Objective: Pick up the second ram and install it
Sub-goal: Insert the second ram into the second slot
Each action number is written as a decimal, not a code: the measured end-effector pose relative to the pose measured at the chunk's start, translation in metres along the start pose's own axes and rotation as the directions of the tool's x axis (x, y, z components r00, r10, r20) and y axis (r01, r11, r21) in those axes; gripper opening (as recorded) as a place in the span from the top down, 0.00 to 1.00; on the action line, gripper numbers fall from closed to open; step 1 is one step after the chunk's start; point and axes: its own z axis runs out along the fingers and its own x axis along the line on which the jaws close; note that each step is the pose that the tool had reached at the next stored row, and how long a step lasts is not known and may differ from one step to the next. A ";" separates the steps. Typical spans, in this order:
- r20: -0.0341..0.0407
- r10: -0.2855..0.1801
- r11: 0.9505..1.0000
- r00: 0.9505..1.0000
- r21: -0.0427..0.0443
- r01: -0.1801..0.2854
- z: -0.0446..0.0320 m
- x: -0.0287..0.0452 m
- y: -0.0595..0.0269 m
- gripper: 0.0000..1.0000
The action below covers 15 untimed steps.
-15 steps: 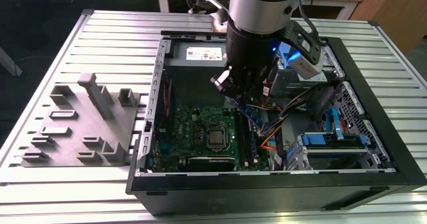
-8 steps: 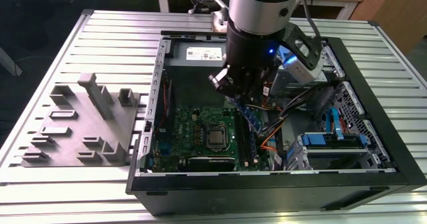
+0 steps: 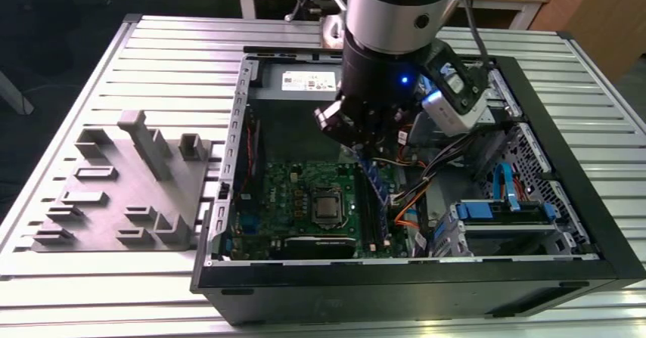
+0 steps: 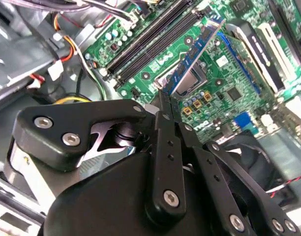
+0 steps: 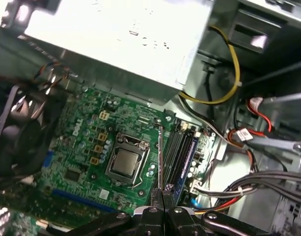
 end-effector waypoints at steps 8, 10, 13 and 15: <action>0.005 0.146 0.989 0.989 0.006 -0.146 0.0017 0.0001 -0.0001 0.92; 0.006 0.181 0.983 0.983 0.008 -0.181 0.0021 0.0001 -0.0001 0.92; 0.008 0.234 0.972 0.972 0.010 -0.234 0.0028 0.0001 -0.0001 0.92; 0.009 0.270 0.963 0.963 0.011 -0.270 0.0032 0.0001 -0.0001 0.92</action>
